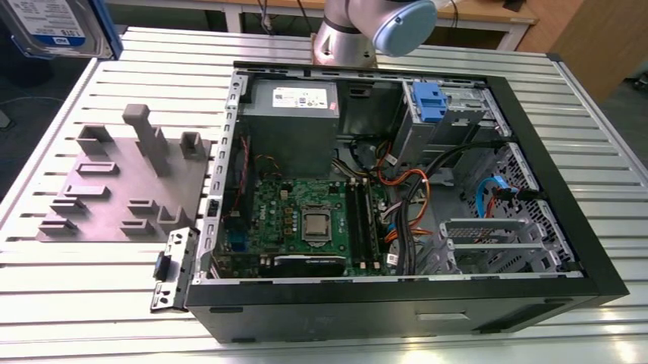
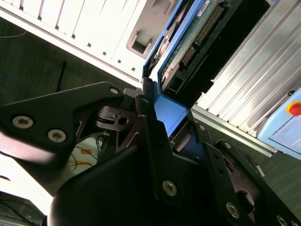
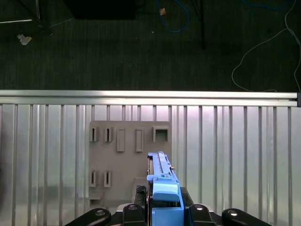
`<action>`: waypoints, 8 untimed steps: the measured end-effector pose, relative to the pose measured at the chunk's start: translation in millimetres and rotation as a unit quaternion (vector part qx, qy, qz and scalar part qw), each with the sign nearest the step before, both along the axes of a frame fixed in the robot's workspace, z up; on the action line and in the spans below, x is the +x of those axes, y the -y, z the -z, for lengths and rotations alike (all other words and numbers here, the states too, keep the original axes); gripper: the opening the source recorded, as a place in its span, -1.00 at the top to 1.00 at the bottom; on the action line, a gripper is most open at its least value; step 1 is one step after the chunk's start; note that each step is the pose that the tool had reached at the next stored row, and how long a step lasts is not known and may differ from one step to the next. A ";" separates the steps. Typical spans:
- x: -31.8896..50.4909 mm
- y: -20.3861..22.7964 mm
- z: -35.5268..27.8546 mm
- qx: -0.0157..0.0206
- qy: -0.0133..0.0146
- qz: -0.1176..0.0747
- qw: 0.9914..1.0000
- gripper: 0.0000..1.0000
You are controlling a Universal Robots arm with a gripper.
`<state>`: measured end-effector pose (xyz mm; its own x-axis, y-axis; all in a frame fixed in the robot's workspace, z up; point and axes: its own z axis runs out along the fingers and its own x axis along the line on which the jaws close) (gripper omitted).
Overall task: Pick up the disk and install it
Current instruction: 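Pick up the disk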
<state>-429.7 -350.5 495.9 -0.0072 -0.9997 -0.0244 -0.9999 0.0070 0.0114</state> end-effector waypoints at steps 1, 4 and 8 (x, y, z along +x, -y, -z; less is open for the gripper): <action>0.1 1.0 0.0 0.000 0.000 0.000 1.000 0.27; 0.1 3.9 0.0 0.000 0.000 0.000 1.000 0.27; 0.1 4.2 -1.8 0.000 0.000 0.000 1.000 0.27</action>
